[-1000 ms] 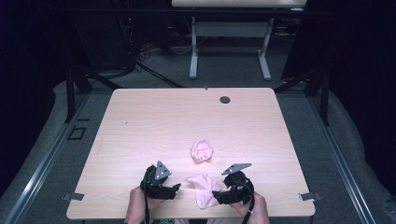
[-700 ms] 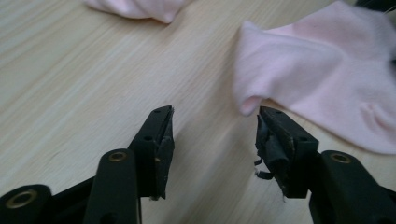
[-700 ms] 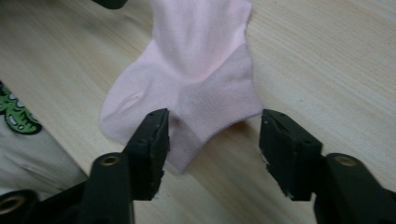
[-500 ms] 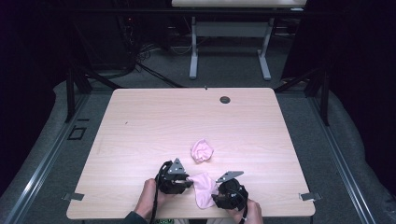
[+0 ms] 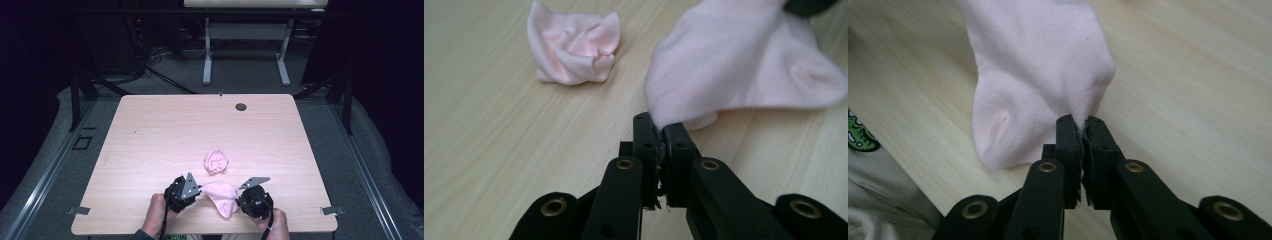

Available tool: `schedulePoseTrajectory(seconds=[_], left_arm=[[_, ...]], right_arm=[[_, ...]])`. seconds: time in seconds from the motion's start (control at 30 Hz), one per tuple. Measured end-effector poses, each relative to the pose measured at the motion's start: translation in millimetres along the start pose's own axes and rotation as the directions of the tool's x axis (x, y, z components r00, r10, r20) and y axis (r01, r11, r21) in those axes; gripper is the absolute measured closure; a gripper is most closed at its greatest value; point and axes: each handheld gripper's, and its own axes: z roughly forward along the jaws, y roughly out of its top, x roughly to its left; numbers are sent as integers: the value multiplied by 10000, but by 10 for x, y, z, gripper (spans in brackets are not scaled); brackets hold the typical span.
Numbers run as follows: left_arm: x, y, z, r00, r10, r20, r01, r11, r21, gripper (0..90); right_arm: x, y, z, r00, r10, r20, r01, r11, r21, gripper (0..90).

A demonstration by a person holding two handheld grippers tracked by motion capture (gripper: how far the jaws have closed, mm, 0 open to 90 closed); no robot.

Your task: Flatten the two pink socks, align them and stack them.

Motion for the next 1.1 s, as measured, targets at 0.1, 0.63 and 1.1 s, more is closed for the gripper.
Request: schedulePoseTrajectory(seconds=[0.1, 0.63, 1.1], left_arm=[[-147, 22, -47, 9977, 661, -161, -656, 9974, 286, 867], [-211, -123, 46, 9635, -2382, 1218, 2349, 9711, 414, 409], [-266, -81, 110, 9710, -2299, 656, 2274, 9729, 427, 860]], right_arm=[[-69, 115, -53, 9990, -393, 218, 389, 9990, 202, 856], [-179, -7, -11, 9998, 142, 143, -147, 9991, 395, 523], [-140, -72, 141, 9998, 95, 177, -99, 9998, 198, 837]])
